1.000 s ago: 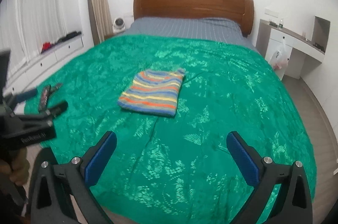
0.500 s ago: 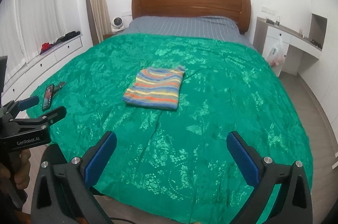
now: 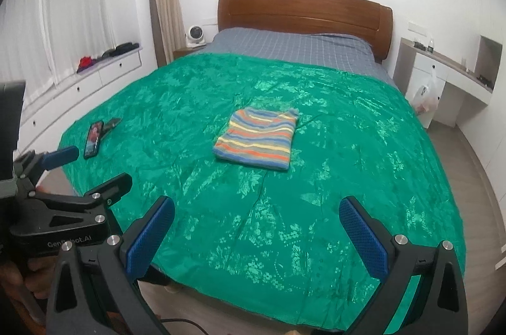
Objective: Fold small clothes
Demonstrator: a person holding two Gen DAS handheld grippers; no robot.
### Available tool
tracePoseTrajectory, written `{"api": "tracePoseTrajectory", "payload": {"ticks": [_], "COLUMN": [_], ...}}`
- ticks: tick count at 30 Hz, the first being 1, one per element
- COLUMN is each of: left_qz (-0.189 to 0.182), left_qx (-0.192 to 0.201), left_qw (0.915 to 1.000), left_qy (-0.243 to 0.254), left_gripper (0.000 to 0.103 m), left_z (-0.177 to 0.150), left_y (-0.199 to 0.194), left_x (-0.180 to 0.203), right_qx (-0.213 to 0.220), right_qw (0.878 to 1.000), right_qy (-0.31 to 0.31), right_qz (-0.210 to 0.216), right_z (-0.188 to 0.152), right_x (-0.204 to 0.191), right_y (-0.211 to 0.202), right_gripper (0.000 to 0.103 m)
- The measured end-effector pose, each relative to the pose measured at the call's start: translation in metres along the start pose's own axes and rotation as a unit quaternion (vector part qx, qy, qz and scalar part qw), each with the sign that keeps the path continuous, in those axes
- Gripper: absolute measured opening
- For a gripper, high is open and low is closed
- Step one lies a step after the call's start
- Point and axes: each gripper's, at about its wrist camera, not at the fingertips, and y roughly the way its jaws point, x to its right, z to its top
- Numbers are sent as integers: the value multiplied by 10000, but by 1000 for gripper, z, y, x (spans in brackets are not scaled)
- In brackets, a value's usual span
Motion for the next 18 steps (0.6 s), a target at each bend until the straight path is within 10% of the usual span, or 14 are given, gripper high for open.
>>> {"api": "tracePoseTrajectory", "payload": {"ticks": [18], "left_qz": [261], "left_qx": [118], "left_qw": [9995], "left_qy": [-161], "left_gripper": [103], "left_z": [1], "left_y": [-6], "left_x": [-6], "right_qx": [-111], "right_qw": [9991], "right_qy": [404], "right_qz": [1], "right_z": [4], "right_x": [14], "right_y": [-1], "right_gripper": [103]}}
